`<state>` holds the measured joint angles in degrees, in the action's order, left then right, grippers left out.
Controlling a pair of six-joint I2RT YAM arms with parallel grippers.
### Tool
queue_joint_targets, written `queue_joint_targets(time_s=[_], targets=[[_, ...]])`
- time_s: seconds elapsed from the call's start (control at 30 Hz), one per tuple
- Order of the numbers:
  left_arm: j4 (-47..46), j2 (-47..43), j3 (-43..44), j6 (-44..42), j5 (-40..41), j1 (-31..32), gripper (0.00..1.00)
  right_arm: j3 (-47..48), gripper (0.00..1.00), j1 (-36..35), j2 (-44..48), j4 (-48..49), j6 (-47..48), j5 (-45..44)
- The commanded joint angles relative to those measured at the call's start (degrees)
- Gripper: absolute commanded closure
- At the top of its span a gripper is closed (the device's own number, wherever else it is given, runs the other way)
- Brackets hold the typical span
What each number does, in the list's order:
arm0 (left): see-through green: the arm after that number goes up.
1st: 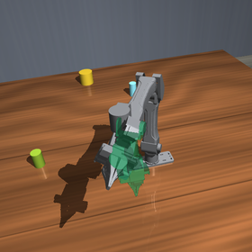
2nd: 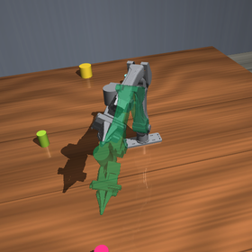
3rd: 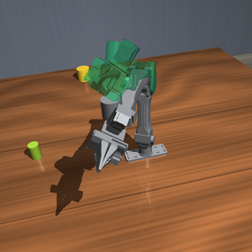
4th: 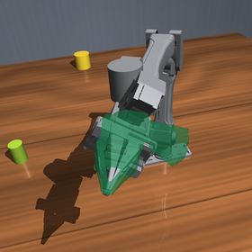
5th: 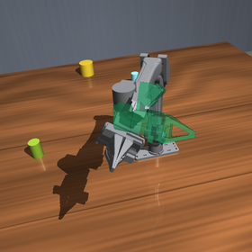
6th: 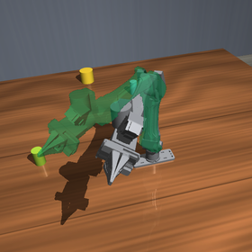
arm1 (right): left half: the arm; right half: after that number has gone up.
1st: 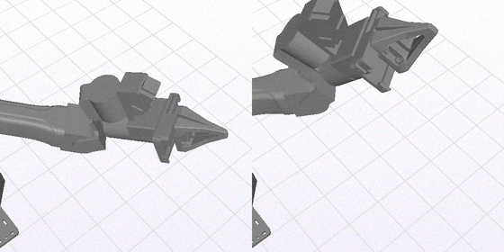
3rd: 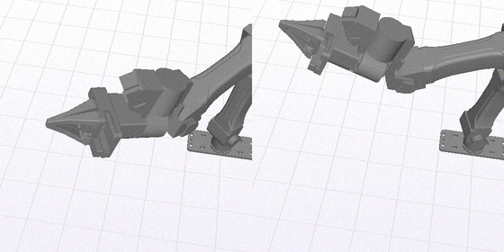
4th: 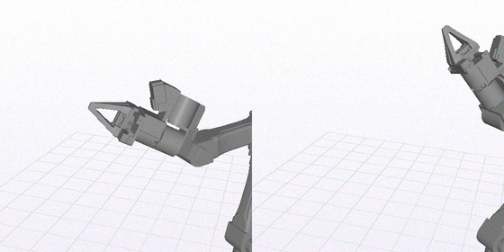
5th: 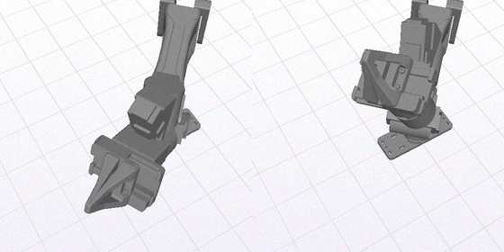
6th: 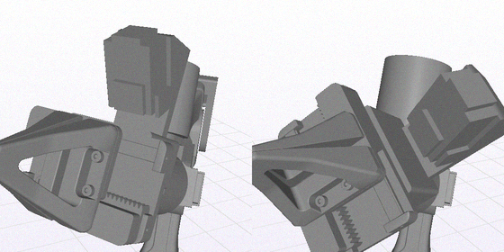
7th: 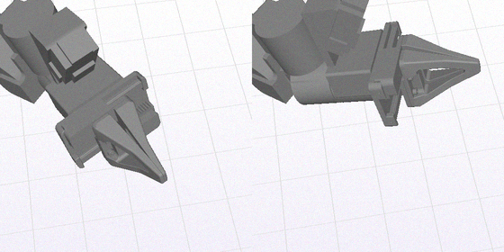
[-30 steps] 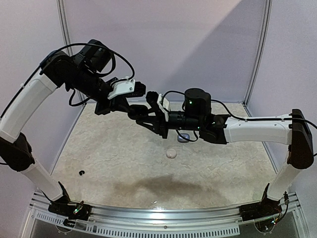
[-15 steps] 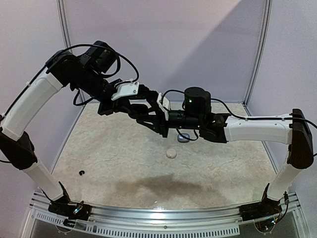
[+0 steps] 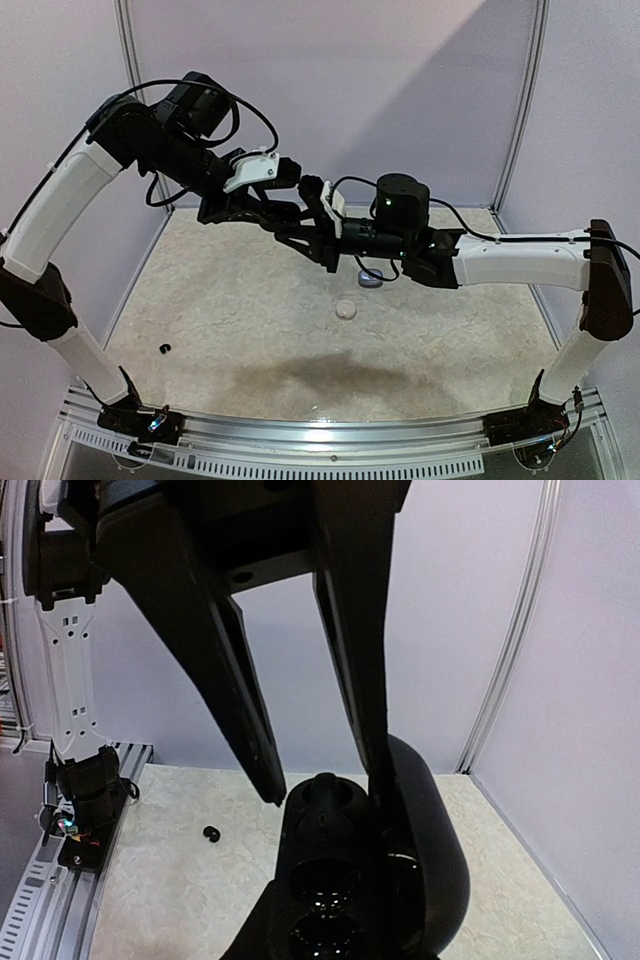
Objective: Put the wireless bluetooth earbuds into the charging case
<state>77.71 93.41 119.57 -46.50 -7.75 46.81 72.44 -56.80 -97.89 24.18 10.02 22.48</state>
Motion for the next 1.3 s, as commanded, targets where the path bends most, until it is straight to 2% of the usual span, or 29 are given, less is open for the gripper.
queue_joint_targets(time_s=[0.0,0.37,0.47,0.67,0.77,0.83,0.9,0.97,1.0,1.1,1.2,1.27], targets=[[10.4,-1.5,1.5,0.6,-1.0,-0.5,0.73,-1.1,0.91,0.4,0.4,1.6,-1.5,0.7],[10.4,-3.6,1.5,2.4,-3.6,-1.0,0.73,-1.3,0.91,1.0,-0.3,1.8,-3.3,0.8],[9.4,-4.0,2.7,5.3,-6.8,-3.9,0.65,-1.7,0.91,1.2,-0.3,2.5,-3.7,0.7],[9.6,-6.5,-0.6,8.6,-14.7,-17.4,0.53,-1.9,0.91,1.5,-0.4,2.8,-4.1,1.2],[11.2,-9.6,-10.8,5.1,-13.5,-25.6,0.37,-2.0,0.91,1.7,-0.3,2.9,-4.0,1.4],[12.5,-11.7,-18.6,2.4,-14.6,-33.3,0.19,-2.2,0.91,1.7,-0.3,3.1,-3.8,1.5],[12.1,-12.6,-26.2,-0.4,-14.7,-41.6,0.17,-2.7,0.91,1.7,-0.2,3.8,-3.7,1.7],[10.1,-12.6,-32.5,-2.6,-9.5,-46.4,0.24,-3.1,0.91,1.8,-0.2,4.4,-4.1,1.9],[8.6,-12.7,-35.5,-3.4,-5.8,-46.8,0.3,-3.1,0.91,1.8,-0.2,4.2,-4.2,1.9],[0.5,-13.9,-46.6,-0.7,3.0,-46.8,0.38,-3.3,0.91,1.7,0.0,4.1,-4.4,1.8],[-5.2,-11.8,-55.3,2.7,7.4,-46.7,0.58,-3.4,0.91,1.8,0.3,4.2,-4.6,1.4],[-7.6,-9.3,-58.0,3.9,7.6,-46.8,0.65,-3.3,0.91,1.7,0.4,4.2,-5.1,1.3]])
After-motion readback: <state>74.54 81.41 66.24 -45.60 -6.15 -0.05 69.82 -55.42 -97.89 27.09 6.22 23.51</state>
